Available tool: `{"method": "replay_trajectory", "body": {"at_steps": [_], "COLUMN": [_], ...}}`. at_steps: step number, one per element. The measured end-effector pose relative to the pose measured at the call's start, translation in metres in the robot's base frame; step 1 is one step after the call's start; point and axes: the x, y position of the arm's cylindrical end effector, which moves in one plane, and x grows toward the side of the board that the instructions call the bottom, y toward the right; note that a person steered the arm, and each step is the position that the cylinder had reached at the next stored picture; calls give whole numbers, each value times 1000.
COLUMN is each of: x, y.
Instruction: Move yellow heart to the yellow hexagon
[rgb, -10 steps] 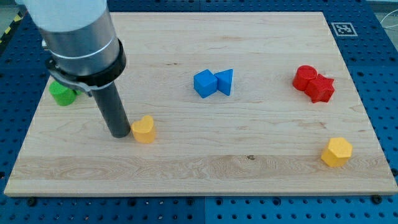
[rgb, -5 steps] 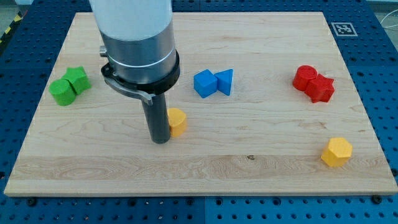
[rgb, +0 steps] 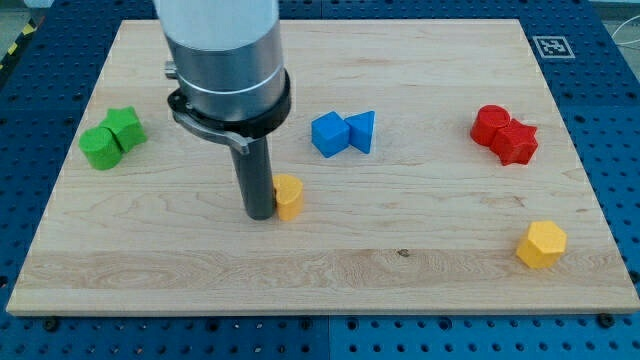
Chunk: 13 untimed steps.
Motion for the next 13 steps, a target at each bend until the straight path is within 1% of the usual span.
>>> {"method": "replay_trajectory", "body": {"at_steps": [2,3,4,6,7,8,9,11,13], "x": [22,31,32,11,-14,-23,-21,20,52], "y": [38,43,27,-2,-5,7,31,89,150]}}
